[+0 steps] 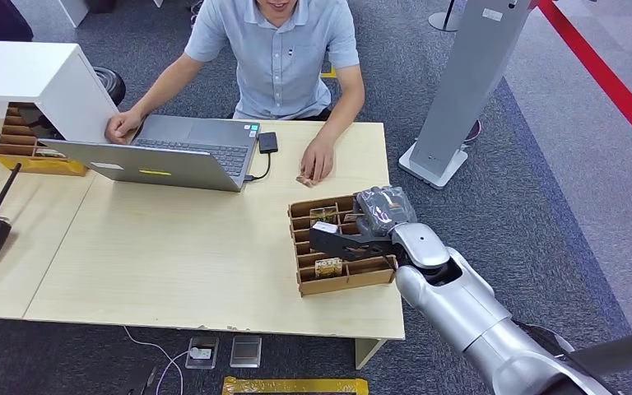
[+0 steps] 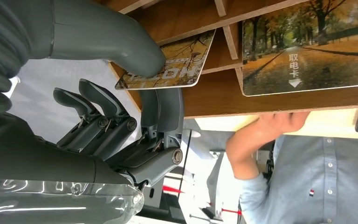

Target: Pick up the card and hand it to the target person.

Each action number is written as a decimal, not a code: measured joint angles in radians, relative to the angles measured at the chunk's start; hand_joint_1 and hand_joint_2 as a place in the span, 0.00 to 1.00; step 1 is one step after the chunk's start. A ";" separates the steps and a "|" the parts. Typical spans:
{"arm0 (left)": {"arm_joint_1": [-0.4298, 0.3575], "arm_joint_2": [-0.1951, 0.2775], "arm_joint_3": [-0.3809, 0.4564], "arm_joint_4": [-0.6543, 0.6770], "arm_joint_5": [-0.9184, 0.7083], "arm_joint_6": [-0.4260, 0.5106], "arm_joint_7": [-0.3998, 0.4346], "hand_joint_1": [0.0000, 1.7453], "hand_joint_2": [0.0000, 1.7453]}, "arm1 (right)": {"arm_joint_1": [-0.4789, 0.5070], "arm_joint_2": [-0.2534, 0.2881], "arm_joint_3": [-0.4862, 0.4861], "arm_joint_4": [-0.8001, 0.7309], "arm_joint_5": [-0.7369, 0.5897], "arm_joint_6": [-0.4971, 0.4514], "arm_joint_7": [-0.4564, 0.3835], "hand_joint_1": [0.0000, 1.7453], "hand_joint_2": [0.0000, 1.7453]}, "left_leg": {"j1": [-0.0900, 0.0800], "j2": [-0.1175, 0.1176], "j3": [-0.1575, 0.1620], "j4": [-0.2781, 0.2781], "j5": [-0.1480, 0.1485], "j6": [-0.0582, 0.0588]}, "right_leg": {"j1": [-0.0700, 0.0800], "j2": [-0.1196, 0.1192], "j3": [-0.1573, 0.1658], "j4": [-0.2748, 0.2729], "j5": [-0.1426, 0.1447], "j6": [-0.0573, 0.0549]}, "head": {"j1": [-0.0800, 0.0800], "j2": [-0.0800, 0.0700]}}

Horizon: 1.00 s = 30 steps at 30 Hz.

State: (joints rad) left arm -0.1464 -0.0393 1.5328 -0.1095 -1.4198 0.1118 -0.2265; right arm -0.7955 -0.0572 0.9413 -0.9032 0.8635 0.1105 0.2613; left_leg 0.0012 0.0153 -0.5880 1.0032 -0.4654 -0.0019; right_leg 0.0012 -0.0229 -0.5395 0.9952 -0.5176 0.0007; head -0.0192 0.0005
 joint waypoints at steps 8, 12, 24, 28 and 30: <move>0.003 0.002 0.002 0.000 0.032 0.003 0.010 0.00 0.00 | -0.105 -0.083 -0.035 -0.143 -0.229 0.202 0.093 1.00 1.00 | 0.000 0.000 0.000 0.000 0.001 0.001 | 0.000 0.000 -0.001 0.000 0.001 0.000 | 0.000 0.000; 0.007 0.002 0.005 0.000 0.058 0.005 0.013 0.00 0.00 | -0.156 -0.142 -0.089 -0.268 -0.301 0.240 0.136 1.00 1.00 | 0.000 0.000 0.000 0.000 0.001 0.001 | 0.000 0.001 -0.001 0.000 0.001 0.000 | 0.001 0.000; 0.004 0.001 0.007 0.000 0.047 -0.012 0.006 0.00 0.00 | -0.141 -0.177 -0.188 -0.488 -0.213 0.180 0.081 1.00 1.00 | 0.000 0.000 -0.001 0.000 0.000 0.000 | 0.000 0.001 0.000 0.000 0.001 0.000 | 0.000 0.000; 0.001 -0.001 0.007 0.000 0.032 -0.023 -0.005 0.00 0.00 | -0.125 -0.136 -0.186 -0.398 -0.149 -0.007 -0.049 1.00 1.00 | 0.000 0.000 -0.001 0.000 0.001 0.001 | 0.000 0.001 0.000 0.000 0.001 0.000 | 0.000 0.000; 0.001 -0.002 0.007 0.000 0.030 -0.027 -0.012 0.00 0.00 | -0.117 -0.115 -0.185 -0.340 -0.133 -0.087 -0.093 1.00 1.00 | 0.000 0.000 -0.001 0.000 0.001 0.001 | 0.000 0.000 0.000 0.000 0.001 0.000 | 0.001 0.000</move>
State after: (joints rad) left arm -0.1458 -0.0416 1.5396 -0.1099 -1.3902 0.0849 -0.2381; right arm -0.9129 -0.1721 0.7565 -1.2435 0.7303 0.0235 0.1685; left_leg 0.0013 0.0154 -0.5889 1.0036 -0.4649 -0.0014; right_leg 0.0013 -0.0225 -0.5398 0.9953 -0.5166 0.0004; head -0.0185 0.0005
